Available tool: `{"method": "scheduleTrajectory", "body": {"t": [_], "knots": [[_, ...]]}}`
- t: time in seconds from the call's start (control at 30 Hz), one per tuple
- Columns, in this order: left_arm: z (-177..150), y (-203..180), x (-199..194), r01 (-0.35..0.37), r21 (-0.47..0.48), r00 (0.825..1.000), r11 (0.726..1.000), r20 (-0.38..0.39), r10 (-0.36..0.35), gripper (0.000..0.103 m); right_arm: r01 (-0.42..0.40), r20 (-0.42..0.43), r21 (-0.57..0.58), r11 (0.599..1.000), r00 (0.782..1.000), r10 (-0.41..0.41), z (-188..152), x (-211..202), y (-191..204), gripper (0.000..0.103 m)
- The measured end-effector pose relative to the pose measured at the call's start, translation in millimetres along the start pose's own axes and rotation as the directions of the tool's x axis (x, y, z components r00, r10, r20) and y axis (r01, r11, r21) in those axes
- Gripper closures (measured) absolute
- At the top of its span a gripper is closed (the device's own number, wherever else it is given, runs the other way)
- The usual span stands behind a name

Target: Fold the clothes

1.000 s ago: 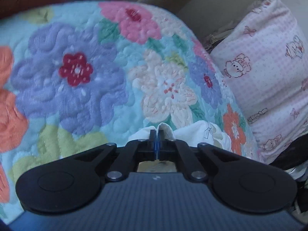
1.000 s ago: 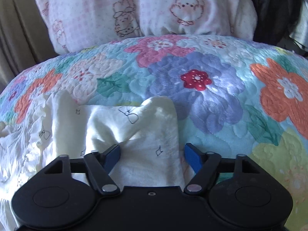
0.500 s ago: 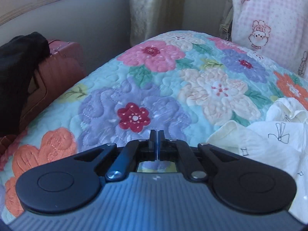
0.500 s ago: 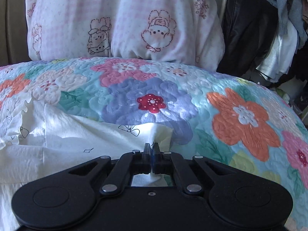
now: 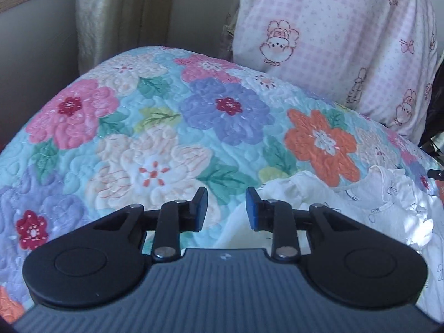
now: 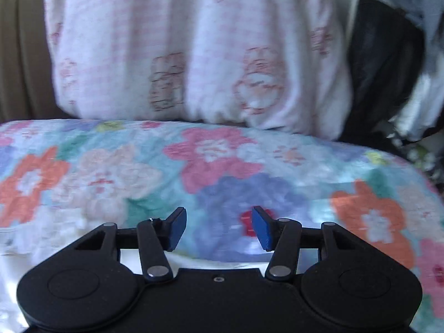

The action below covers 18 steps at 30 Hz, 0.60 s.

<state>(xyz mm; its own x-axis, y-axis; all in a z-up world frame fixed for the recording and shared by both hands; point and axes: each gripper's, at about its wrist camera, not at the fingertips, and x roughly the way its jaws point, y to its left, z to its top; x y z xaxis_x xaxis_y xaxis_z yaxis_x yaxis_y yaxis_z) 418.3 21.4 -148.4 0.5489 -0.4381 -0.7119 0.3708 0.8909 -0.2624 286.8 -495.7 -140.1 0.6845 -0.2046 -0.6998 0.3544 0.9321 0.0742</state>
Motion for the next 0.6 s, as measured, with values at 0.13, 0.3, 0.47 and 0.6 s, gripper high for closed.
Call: {"method": "scheduleTrajectory", "body": {"t": [0.13,0.3,0.47,0.6], "knots": [[7,-30,34,0.005,0.103,0.994,0.995,-0.114,0.007,0.077,-0.167,-0.021,0.043,0.985,0.986,0.168,-2,14,40,0.045],[1,-45,71,0.034,0.171,0.968,0.985,-0.25,0.009,0.074,-0.126,-0.07,0.041,0.991,0.989,0.128,-1,34,62,0.044],[-3,-55,61,-0.007,0.212,0.988,0.977,-0.148,0.04,0.103,-0.197,-0.214,-0.005,0.98,0.958,0.192,-18,57,65,0.081],[14,-65,20,-0.08,0.169,0.991,0.982,0.118,0.06,0.103,-0.189,-0.011,-0.044,0.981,0.982,0.189,-6,28,61,0.099]]}}
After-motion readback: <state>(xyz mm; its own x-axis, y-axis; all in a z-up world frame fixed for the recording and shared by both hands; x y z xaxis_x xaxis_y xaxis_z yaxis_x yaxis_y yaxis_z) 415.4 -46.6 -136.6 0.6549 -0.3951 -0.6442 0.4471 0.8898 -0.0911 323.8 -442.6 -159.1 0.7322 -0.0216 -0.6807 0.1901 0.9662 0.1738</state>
